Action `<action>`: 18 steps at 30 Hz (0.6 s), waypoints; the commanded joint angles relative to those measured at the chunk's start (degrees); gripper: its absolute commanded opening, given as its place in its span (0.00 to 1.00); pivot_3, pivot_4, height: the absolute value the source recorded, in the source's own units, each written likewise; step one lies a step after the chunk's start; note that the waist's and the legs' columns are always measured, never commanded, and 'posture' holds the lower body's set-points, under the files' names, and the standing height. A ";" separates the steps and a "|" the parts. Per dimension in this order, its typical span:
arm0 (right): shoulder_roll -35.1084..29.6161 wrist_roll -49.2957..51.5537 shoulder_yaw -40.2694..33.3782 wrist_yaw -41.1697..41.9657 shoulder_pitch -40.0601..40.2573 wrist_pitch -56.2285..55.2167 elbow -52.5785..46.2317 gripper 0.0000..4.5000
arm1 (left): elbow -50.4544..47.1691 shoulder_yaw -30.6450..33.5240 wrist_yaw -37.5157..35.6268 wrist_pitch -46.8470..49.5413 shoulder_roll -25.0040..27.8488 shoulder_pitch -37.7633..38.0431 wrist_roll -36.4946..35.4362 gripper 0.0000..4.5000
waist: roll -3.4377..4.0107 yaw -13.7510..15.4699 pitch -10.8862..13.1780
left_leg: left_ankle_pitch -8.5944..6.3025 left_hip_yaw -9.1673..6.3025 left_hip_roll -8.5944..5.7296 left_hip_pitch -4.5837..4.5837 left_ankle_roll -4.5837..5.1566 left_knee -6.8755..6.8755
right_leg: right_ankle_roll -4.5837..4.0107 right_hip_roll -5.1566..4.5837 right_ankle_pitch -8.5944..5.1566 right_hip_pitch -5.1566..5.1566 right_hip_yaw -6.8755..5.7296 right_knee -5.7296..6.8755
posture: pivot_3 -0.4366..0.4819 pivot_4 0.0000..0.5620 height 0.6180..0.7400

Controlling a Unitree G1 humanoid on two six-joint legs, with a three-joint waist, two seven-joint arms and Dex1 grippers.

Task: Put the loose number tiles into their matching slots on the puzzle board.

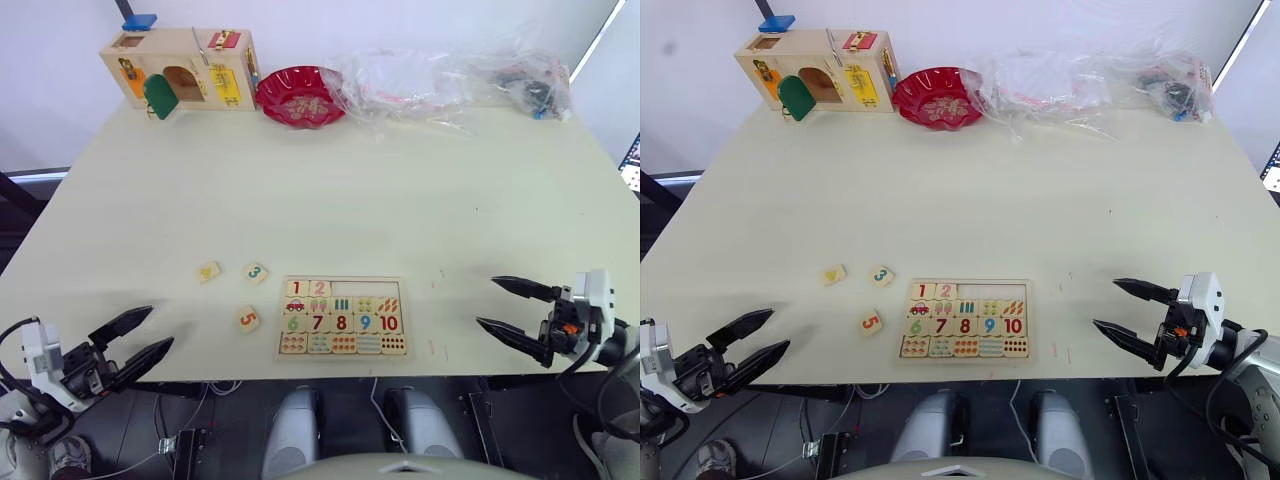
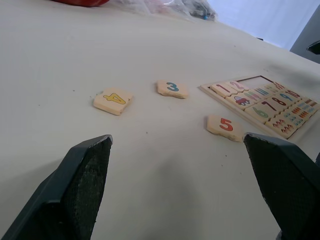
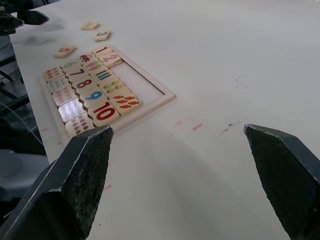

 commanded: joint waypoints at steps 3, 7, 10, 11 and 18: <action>-0.53 0.54 -1.28 -0.57 0.27 -1.26 -1.08 0.97 | 0.32 1.05 -1.03 -1.09 0.88 0.09 -0.04 1.00 | 0.00 0.00 0.00 | 0.00 0.00 0.00 0.00 0.00 0.00 | 0.00 0.00 0.00 0.00 0.00 0.00 | 0.48 0.27 1.00; -0.28 -0.46 -1.00 -1.91 0.74 -2.20 -1.76 0.97 | -0.45 0.99 -0.92 -1.40 0.03 -0.11 -0.41 1.00 | -0.01 0.02 -0.01 | 0.00 0.01 -0.01 0.00 0.00 0.01 | -0.01 0.01 0.01 0.01 0.00 0.00 | 0.48 0.27 1.00; 0.24 -0.91 -0.63 -3.28 1.61 -2.49 -3.06 0.97 | -0.98 0.84 -0.67 -1.70 -0.68 -0.31 -0.59 1.00 | 0.00 0.05 -0.01 | 0.00 0.02 -0.01 0.00 0.00 0.02 | 0.00 0.01 0.01 0.02 0.00 0.01 | 0.48 0.27 1.00; 0.38 -1.11 -0.55 -3.66 1.94 -2.71 -3.40 0.97 | -1.14 0.81 -0.58 -1.80 -0.91 -0.35 -0.62 1.00 | 0.00 0.06 -0.01 | 0.00 0.02 -0.02 0.00 0.00 0.02 | 0.00 0.01 0.01 0.02 0.00 0.01 | 0.48 0.27 1.00; 2.28 -1.39 -1.56 -7.33 5.05 -3.65 -6.10 0.97 | -2.46 0.69 0.38 -1.97 -2.21 -0.32 -0.64 1.00 | -0.03 0.10 -0.04 | 0.00 0.02 -0.02 0.01 0.00 0.06 | 0.00 0.05 0.01 0.05 0.00 0.02 | 0.48 0.27 1.00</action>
